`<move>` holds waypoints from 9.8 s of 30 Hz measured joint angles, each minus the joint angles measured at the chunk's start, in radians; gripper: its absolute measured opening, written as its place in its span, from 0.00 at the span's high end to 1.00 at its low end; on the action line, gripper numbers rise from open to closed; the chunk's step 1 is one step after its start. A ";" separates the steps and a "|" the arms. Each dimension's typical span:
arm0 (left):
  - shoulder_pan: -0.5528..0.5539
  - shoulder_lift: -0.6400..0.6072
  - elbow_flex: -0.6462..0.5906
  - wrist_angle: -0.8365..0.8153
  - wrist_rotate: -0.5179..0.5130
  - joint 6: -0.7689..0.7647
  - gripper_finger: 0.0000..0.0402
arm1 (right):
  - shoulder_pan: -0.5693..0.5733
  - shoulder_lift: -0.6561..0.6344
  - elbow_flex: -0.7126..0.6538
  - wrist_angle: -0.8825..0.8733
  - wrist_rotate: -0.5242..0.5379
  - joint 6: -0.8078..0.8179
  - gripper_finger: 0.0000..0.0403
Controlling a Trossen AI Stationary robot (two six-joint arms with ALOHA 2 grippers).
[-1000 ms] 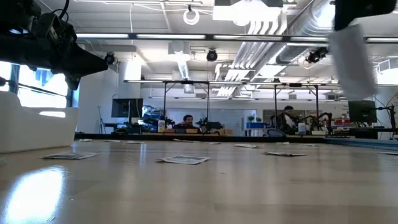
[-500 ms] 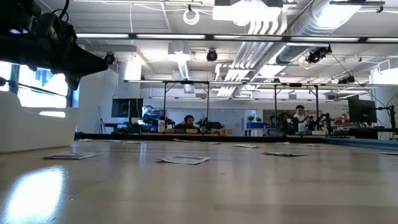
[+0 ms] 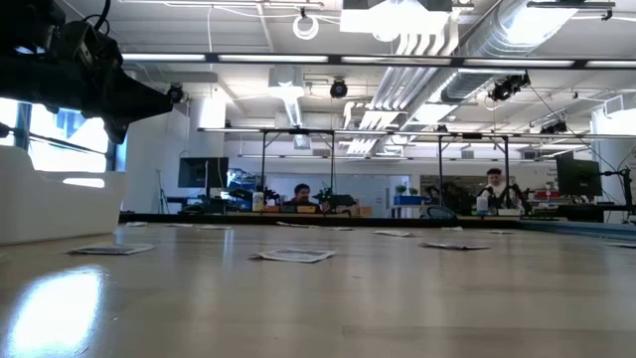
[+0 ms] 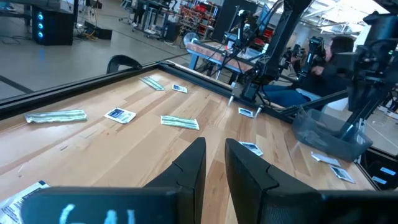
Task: Pick & Place First Aid Supplies
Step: Put the green bandage pack into the black bin
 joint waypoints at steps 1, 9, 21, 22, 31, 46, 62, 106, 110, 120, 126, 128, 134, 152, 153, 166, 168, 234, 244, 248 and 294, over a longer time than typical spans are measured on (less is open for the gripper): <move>0.000 0.000 0.000 0.000 0.000 0.000 0.85 | -0.007 0.011 0.000 0.026 0.009 -0.021 0.98; 0.000 0.000 0.000 0.000 0.000 0.000 0.85 | -0.086 0.166 0.000 0.082 -0.135 -0.152 0.83; 0.000 0.000 0.000 0.000 0.000 0.000 0.85 | -0.162 0.347 0.000 0.087 -0.290 -0.184 0.78; 0.000 0.000 0.000 0.000 0.000 0.000 0.85 | -0.168 0.353 0.000 0.086 -0.292 -0.184 0.79; 0.000 0.000 0.000 0.000 0.000 0.000 0.85 | -0.216 0.385 0.000 0.064 -0.328 -0.181 0.82; 0.000 0.000 0.000 0.000 0.000 0.000 0.85 | -0.227 0.385 -0.095 0.155 -0.428 0.212 0.82; 0.000 0.000 0.000 0.000 0.000 0.000 0.85 | -0.244 0.385 -0.176 0.241 -0.428 0.289 0.82; 0.000 0.000 0.000 0.000 0.000 0.000 0.85 | -0.238 0.415 -0.174 0.245 -0.491 0.347 0.87; 0.000 0.000 0.000 0.000 0.000 0.000 0.85 | -0.238 0.415 -0.174 0.238 -0.471 0.345 0.95; 0.000 0.000 0.000 0.000 0.000 0.000 0.85 | -0.237 0.414 -0.173 0.230 -0.444 0.295 1.00; 0.000 0.000 0.000 0.000 0.000 0.000 0.85 | -0.239 0.355 -0.149 0.193 -0.354 0.251 1.00; 0.000 0.000 0.000 0.000 0.000 0.000 0.85 | -0.240 0.309 -0.142 0.201 -0.317 0.219 1.00; 0.000 0.000 0.000 0.000 0.000 0.000 0.85 | -0.217 0.139 -0.141 0.247 -0.253 0.081 1.00; 0.000 0.000 0.000 0.000 0.000 0.000 0.85 | -0.090 0.042 -0.144 0.260 -0.056 -0.028 0.97; 0.000 0.000 0.000 0.000 0.000 0.000 0.85 | -0.095 0.067 -0.144 0.286 -0.063 -0.052 0.96; 0.000 0.000 0.000 0.000 0.000 0.000 0.85 | -0.136 0.295 -0.128 0.413 -0.086 -0.403 0.84; 0.000 0.000 0.000 0.000 0.000 0.000 0.85 | -0.136 0.313 -0.116 0.412 -0.075 -0.436 0.86; 0.000 0.000 0.000 0.000 0.000 0.000 0.85 | -0.161 0.337 -0.174 0.286 -0.148 -0.979 0.80; 0.000 0.000 0.000 0.000 0.000 0.000 0.85 | -0.160 0.337 -0.175 0.310 -0.135 -1.030 0.80; 0.000 0.000 0.000 0.000 0.000 0.000 0.85 | -0.160 0.337 -0.176 0.309 -0.143 -1.033 0.80; 0.000 0.000 0.000 0.000 0.000 0.000 0.85 | 0.156 0.036 -0.069 -0.279 0.453 -0.549 1.00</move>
